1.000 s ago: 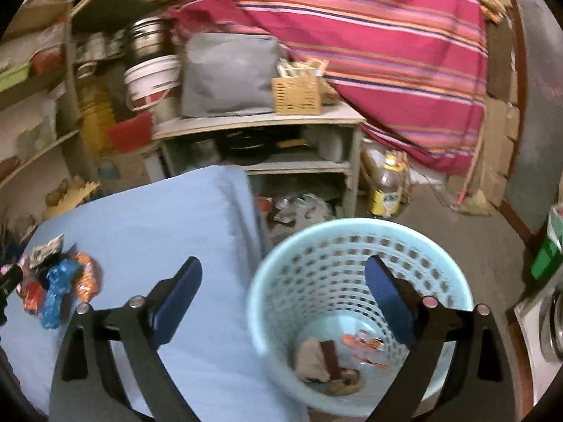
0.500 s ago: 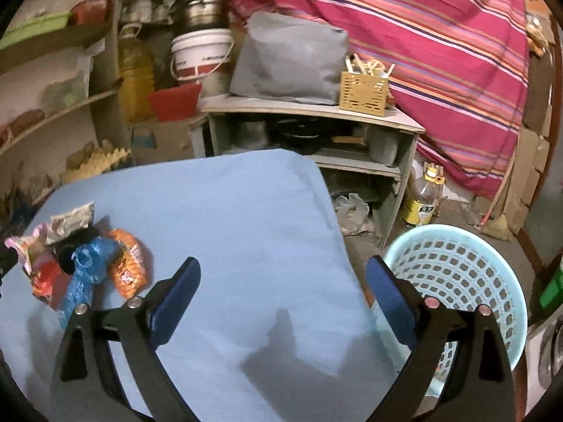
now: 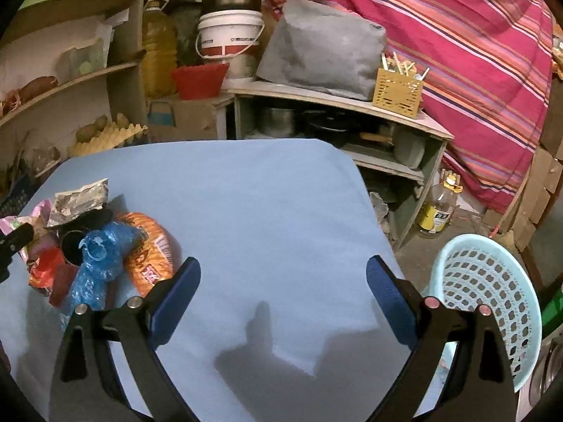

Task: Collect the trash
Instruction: 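Return both tools to the table and grasp the pink wrapper with the left tool, then grasp the blue plastic bag with the right tool while the left tool holds the pink wrapper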

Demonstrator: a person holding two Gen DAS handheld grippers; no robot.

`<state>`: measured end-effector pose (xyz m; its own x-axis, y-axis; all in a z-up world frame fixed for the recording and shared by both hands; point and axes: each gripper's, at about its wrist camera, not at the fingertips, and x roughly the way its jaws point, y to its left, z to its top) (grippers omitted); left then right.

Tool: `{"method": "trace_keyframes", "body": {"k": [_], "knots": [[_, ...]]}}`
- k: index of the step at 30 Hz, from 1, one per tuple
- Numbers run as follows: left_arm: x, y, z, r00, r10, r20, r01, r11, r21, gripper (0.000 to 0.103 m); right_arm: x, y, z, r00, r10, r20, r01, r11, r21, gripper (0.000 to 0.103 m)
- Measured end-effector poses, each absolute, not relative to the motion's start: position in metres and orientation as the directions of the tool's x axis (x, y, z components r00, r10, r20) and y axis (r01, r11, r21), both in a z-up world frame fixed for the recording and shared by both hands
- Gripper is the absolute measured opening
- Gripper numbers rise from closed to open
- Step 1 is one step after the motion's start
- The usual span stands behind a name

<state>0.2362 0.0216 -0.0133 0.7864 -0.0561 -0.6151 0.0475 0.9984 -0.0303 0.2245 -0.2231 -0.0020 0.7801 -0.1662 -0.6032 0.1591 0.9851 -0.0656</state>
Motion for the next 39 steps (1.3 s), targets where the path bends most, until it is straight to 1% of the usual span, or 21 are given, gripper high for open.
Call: {"method": "trace_keyframes", "body": {"k": [3,5,8,14,25,31,35,38,39], "knots": [[0.242,0.021,-0.019,0.771,-0.072,-0.632,0.064,0.997,-0.035,0.055,0.228,-0.215,-0.004,0.781,-0.149,-0.607,0.140,0.988,-0.061,0.093],[0.244,0.022,-0.022,0.761,-0.086,-0.643,0.077,0.996,-0.042,0.034,0.229,-0.207,-0.006,0.781,-0.140,-0.608,0.124,0.990,-0.070,0.093],[0.245,0.028,-0.026,0.753,-0.105,-0.650,0.084,0.994,-0.063,0.022,0.230,-0.194,-0.007,0.783,-0.121,-0.610,0.098,0.993,-0.072,0.093],[0.233,0.041,-0.018,0.783,-0.097,-0.615,0.079,0.995,-0.057,0.018,0.229,-0.166,-0.010,0.787,-0.069,-0.614,0.033,0.997,-0.070,0.093],[0.210,0.089,0.002,0.832,-0.047,-0.552,0.025,0.999,-0.047,0.017,0.235,-0.117,-0.018,0.780,-0.023,-0.625,-0.026,0.997,-0.069,0.093],[0.204,0.117,0.004,0.840,-0.011,-0.542,-0.024,0.998,-0.058,0.017,0.247,-0.095,-0.027,0.767,-0.018,-0.642,-0.031,0.997,-0.064,0.093],[0.202,0.135,0.003,0.841,0.001,-0.542,-0.050,0.996,-0.077,0.017,0.256,-0.084,-0.037,0.749,-0.046,-0.661,-0.023,0.995,-0.095,0.093],[0.204,0.141,0.001,0.837,0.007,-0.547,-0.062,0.995,-0.082,0.017,0.258,-0.080,-0.040,0.741,-0.049,-0.670,-0.018,0.996,-0.093,0.090],[0.204,0.141,0.001,0.836,0.011,-0.548,-0.064,0.995,-0.078,0.017,0.260,-0.079,-0.041,0.738,-0.046,-0.673,-0.020,0.996,-0.090,0.082]]}}
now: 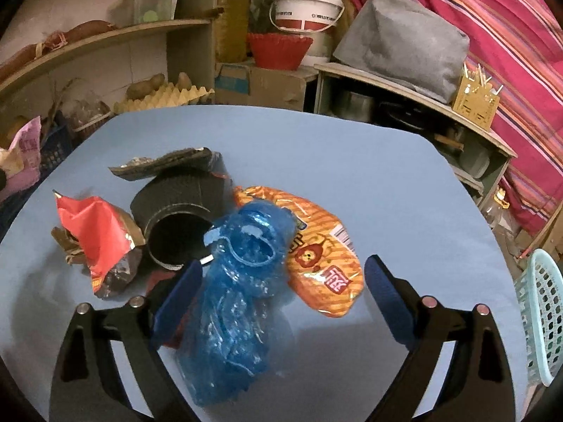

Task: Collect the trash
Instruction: 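Grasp the blue plastic bag with the right tool while the left tool holds the pink wrapper, then carry the pink wrapper and blue bag to the basket and open both tools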

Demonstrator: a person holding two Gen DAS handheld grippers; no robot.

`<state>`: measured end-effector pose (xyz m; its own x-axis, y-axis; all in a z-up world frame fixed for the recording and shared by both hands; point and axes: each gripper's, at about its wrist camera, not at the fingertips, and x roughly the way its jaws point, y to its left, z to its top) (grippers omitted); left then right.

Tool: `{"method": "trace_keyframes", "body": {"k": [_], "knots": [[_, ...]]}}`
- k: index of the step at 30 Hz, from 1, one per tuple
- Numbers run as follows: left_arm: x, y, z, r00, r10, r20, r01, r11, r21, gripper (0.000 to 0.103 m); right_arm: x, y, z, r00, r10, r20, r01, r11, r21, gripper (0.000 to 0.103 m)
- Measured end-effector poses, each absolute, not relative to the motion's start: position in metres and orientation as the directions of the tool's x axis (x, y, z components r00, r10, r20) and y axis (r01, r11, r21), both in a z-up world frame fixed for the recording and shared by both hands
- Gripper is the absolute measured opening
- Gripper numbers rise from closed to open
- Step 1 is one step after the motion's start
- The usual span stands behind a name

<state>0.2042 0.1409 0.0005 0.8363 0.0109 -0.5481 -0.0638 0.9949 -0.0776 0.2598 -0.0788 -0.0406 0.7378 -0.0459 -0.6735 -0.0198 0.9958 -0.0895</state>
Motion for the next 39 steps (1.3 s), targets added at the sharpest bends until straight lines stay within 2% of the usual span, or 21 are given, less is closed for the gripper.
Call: {"method": "trace_keyframes", "body": {"k": [1,3,5,9,13,20,34,39], "knots": [[0.204,0.141,0.000,0.836,0.013,-0.549,-0.064,0.995,-0.075,0.017,0.262,-0.078,-0.041,0.732,-0.043,-0.680,-0.024,0.996,-0.088,0.077],[0.204,0.140,0.000,0.836,0.014,-0.548,-0.061,0.996,-0.067,0.017,0.266,-0.076,-0.044,0.719,-0.033,-0.694,-0.038,0.996,-0.087,0.057],[0.204,0.138,-0.001,0.837,0.019,-0.547,-0.059,0.997,-0.057,0.017,0.270,-0.076,-0.048,0.708,-0.026,-0.705,-0.048,0.995,-0.086,0.051],[0.204,0.137,-0.001,0.837,0.018,-0.547,-0.058,0.997,-0.057,0.017,0.270,-0.074,-0.049,0.703,0.000,-0.711,-0.082,0.993,-0.081,0.026],[0.206,0.139,-0.001,0.836,0.019,-0.549,-0.062,0.996,-0.060,0.017,0.265,-0.080,-0.042,0.722,0.014,-0.691,-0.085,0.994,-0.067,0.016],[0.207,0.137,0.000,0.840,0.025,-0.543,-0.064,0.997,-0.054,0.017,0.250,-0.102,-0.016,0.775,0.036,-0.631,-0.071,0.997,-0.031,0.015],[0.204,0.111,0.021,0.851,-0.015,-0.524,-0.031,0.996,-0.078,0.017,0.230,-0.169,0.007,0.799,0.005,-0.601,-0.023,0.999,-0.023,0.015],[0.200,0.083,0.033,0.860,-0.020,-0.510,-0.007,0.999,-0.051,0.017,0.219,-0.204,0.018,0.813,-0.011,-0.583,0.014,1.000,0.000,0.015]]}}
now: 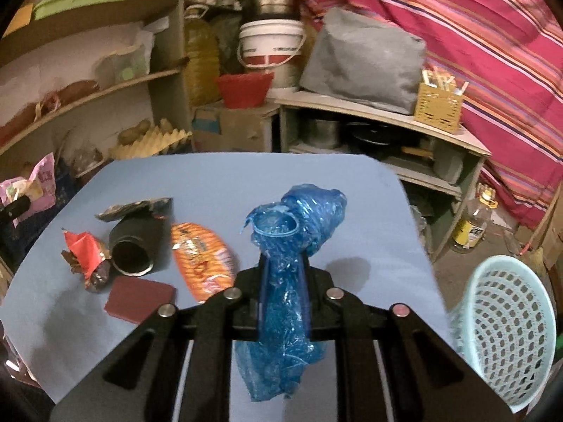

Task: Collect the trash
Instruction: 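Carry the pink wrapper and blue bag to the basket and open both tools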

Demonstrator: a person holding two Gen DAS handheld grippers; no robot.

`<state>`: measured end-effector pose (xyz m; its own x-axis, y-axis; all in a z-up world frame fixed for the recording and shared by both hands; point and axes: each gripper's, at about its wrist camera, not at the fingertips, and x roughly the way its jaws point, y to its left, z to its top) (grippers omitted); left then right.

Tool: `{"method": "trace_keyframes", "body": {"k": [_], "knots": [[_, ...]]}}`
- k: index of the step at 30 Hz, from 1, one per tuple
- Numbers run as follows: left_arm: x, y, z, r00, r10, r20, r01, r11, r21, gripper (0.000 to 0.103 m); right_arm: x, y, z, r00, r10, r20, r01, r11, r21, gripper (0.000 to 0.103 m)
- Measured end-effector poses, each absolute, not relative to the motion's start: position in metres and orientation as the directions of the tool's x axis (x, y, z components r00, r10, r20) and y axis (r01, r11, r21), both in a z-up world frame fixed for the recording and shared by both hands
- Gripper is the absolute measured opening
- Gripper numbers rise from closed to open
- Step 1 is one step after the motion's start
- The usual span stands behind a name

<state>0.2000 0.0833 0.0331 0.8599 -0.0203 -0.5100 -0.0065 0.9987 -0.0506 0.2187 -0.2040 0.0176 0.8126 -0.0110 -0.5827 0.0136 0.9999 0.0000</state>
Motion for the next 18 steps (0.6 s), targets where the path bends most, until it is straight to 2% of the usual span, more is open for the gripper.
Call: {"method": "trace_keyframes", "body": {"k": [18], "knots": [[0.193,-0.057,0.057,0.862,-0.149,-0.485,0.159,0.987,-0.021,0.017,0.168,-0.347,0.033,0.822,-0.131,-0.555,0.192,0.980,0.054,0.015]]}}
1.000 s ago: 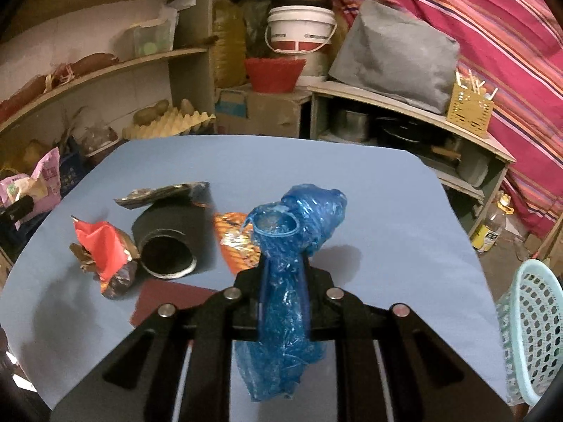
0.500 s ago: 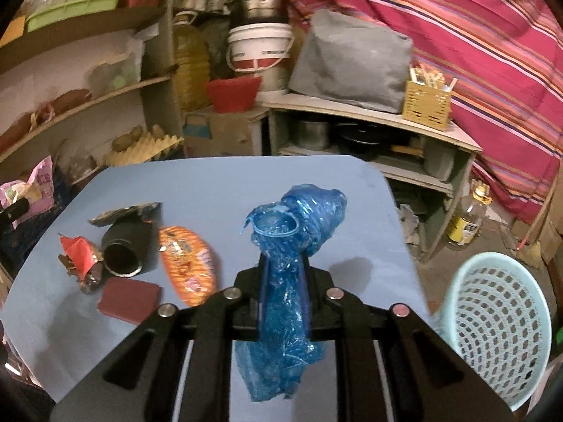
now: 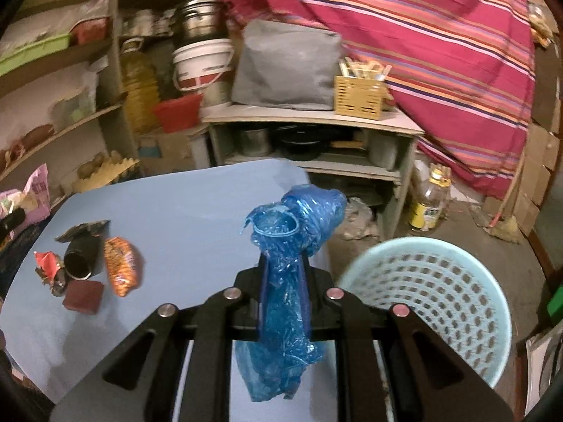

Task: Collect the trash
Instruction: 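Carry the pink wrapper and blue bag to the basket and open both tools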

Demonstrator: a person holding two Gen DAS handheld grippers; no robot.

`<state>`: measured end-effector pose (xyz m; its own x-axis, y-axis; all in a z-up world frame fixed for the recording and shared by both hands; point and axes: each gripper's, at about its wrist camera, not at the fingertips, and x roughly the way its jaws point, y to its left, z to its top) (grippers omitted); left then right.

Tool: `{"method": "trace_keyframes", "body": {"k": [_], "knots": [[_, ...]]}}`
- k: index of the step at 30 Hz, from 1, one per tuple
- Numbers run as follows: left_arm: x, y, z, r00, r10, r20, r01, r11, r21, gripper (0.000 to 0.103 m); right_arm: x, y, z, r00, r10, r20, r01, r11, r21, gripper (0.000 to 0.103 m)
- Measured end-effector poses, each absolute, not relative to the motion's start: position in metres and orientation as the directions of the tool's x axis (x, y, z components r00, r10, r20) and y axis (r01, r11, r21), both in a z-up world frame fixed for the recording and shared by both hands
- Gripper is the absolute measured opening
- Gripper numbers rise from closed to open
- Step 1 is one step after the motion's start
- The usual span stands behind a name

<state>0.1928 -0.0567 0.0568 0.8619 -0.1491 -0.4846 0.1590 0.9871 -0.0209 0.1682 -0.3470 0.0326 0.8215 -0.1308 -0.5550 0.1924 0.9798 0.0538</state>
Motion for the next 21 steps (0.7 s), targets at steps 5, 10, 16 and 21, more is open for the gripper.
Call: {"method": "trace_keyframes", "body": {"k": [5,10,16,21], "knots": [[0.194,-0.094,0.056,0.850,-0.189,-0.492,0.202,0.979,-0.027,0.017,0.148,-0.387,0.031,0.815,-0.166,-0.555,0.247,0.966,0.074,0.015],[0.190,-0.134,0.054,0.838,-0.240,-0.489,0.258,0.966,-0.031,0.017,0.130,-0.419,0.029,0.807,-0.204,-0.554,0.295,0.952,0.078,0.015],[0.188,-0.186,0.045,0.809,-0.310,-0.500,0.335,0.941,-0.042,0.017,0.109,-0.456,0.025,0.799,-0.240,-0.552,0.344,0.934,0.092,0.015],[0.186,-0.229,0.035,0.773,-0.378,-0.510,0.409,0.911,-0.057,0.017,0.099,-0.486,0.018,0.786,-0.257,-0.562,0.384,0.916,0.119,0.015]]}}
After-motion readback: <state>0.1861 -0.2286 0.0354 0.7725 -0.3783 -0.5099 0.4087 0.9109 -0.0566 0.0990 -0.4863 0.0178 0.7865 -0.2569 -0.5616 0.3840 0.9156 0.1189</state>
